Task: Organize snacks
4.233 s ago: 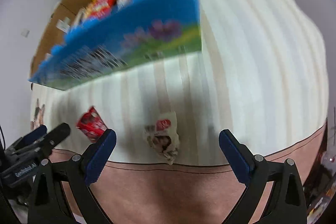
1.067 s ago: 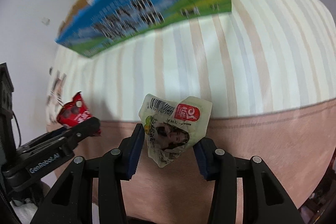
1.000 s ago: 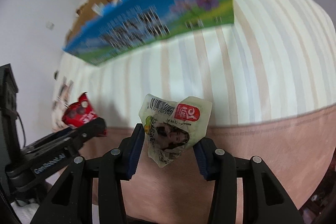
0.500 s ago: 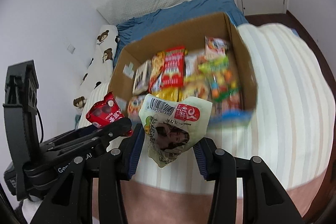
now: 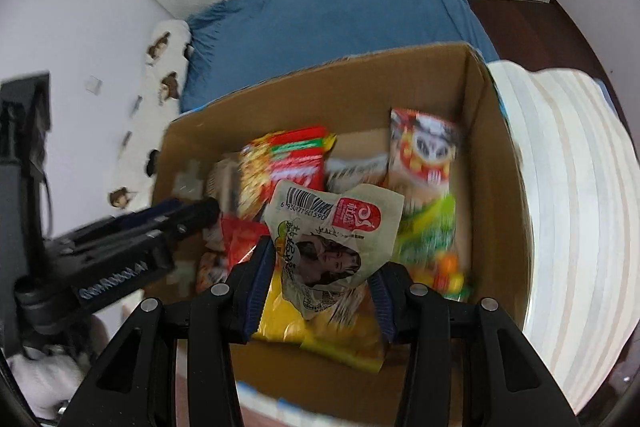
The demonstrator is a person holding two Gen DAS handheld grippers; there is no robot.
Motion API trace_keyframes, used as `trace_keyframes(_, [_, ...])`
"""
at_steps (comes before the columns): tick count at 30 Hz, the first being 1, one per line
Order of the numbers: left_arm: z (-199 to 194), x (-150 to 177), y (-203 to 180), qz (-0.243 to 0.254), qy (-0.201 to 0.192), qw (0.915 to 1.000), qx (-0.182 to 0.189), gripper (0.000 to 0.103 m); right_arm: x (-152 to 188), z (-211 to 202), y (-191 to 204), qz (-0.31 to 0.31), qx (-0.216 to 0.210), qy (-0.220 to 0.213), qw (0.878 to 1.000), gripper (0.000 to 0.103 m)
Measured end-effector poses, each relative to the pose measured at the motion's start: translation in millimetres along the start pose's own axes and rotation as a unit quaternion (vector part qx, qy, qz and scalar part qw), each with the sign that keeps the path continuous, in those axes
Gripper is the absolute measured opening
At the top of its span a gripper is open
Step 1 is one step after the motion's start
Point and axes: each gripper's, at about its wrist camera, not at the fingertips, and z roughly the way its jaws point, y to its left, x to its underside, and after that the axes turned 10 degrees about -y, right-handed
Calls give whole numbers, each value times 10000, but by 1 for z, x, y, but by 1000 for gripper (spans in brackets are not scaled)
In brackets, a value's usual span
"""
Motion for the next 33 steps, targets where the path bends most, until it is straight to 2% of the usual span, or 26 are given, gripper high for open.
trace_keyframes(7, [45,-29,-1,146,373,9991,-138,45,-33,54,-7,-32,286,307,9991,49])
trace_keyframes(9, [56,-31,-1,123,564,9982,-140,45,-36,68,-11,30,345,507,9981,53])
trace_keyframes(10, [63,-30,1,54,711,9973,-161,45,-37,72,-14,77,429,589,9973,57])
trace_keyframes(12, [69,-29,5,-53,814,9965,-190,45,-39,77,-17,65,577,625,9963,76])
trace_keyframes(13, [70,-28,8,-118,816,9965,-144,46,-41,77,-18,29,640,609,9961,82])
trace_keyframes(14, [70,-25,10,-164,799,9966,-138,48,-41,76,-20,17,682,599,9959,92])
trace_keyframes(19, [66,-19,14,-235,662,9974,-148,69,-39,70,-22,-27,701,611,9957,93])
trace_keyframes(21, [61,-16,14,-219,590,9977,-266,87,-35,66,-18,-51,749,614,9953,95])
trace_keyframes(23, [55,-14,18,-227,526,9979,-299,94,-32,61,-18,-61,784,598,9951,98])
trace_keyframes(33, [11,3,15,-169,161,9992,-330,96,-11,22,-21,-152,1002,267,9945,99])
